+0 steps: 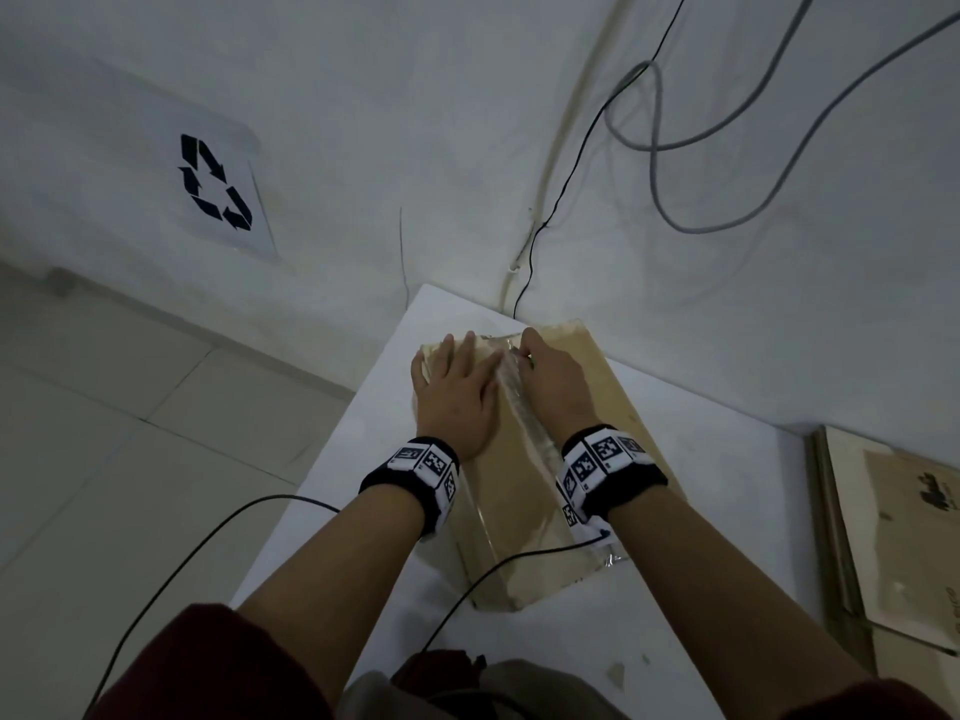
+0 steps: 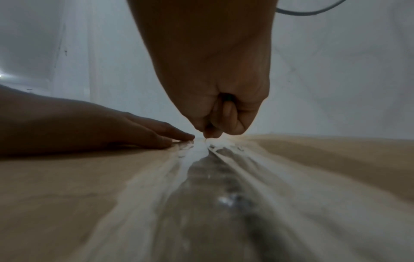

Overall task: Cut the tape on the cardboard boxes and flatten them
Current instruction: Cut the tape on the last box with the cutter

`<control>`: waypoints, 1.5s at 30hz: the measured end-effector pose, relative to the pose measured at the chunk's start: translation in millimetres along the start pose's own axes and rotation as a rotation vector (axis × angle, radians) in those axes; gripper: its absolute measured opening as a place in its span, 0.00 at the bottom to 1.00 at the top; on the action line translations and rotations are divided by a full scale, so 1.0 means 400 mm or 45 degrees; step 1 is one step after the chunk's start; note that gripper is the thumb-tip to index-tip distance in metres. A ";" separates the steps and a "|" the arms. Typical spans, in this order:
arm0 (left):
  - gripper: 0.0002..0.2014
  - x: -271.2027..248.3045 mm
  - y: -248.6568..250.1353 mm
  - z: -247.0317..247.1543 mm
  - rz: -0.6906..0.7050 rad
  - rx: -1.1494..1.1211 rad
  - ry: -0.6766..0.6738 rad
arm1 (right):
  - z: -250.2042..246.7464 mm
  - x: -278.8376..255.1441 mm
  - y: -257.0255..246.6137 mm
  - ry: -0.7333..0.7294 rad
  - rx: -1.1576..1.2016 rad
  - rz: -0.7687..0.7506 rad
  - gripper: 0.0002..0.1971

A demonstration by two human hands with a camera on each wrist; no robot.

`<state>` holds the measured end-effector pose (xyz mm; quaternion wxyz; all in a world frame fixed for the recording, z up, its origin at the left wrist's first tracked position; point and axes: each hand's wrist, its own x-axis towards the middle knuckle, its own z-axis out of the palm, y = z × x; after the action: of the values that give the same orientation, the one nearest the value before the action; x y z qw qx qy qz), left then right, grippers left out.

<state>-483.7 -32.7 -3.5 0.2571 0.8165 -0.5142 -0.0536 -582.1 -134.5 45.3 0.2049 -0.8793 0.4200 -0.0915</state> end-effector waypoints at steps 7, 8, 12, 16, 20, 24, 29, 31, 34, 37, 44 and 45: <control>0.26 0.002 0.003 -0.001 -0.028 0.042 -0.056 | 0.008 -0.018 0.009 -0.057 -0.219 -0.031 0.06; 0.26 0.004 0.004 -0.001 -0.032 0.042 -0.067 | 0.010 -0.019 0.004 -0.080 -0.248 -0.059 0.05; 0.27 0.004 0.004 -0.004 -0.042 0.043 -0.080 | 0.010 -0.027 -0.004 -0.120 -0.276 -0.062 0.10; 0.22 0.006 0.007 -0.002 -0.059 0.051 -0.084 | -0.014 -0.080 0.025 -0.178 -0.245 -0.001 0.06; 0.21 0.010 0.005 -0.005 -0.078 0.048 -0.092 | -0.029 -0.180 0.063 -0.242 -0.257 0.036 0.08; 0.21 0.011 0.007 -0.008 -0.073 0.085 -0.123 | -0.055 -0.281 0.090 -0.252 -0.277 0.098 0.06; 0.22 0.010 0.018 -0.020 -0.102 0.162 -0.223 | -0.081 -0.380 0.116 -0.297 -0.320 0.126 0.06; 0.22 0.008 0.024 -0.023 -0.139 0.161 -0.270 | -0.095 -0.419 0.122 -0.321 -0.306 0.148 0.06; 0.22 0.005 0.030 -0.026 -0.185 0.130 -0.290 | -0.115 -0.472 0.138 -0.312 -0.170 0.210 0.06; 0.22 -0.002 0.036 -0.030 -0.213 0.133 -0.291 | -0.128 -0.497 0.152 -0.308 -0.138 0.227 0.06; 0.23 -0.066 0.074 -0.030 -0.430 0.308 -0.295 | -0.147 -0.494 0.189 -0.148 -0.182 0.297 0.09; 0.24 -0.082 0.080 -0.027 -0.452 0.385 -0.294 | -0.152 -0.493 0.200 -0.125 -0.170 0.307 0.09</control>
<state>-520.9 -11.3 15.1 0.0584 0.9116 -0.3910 -0.1131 -782.7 -43.5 67.2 0.1758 -0.8375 0.5173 0.0052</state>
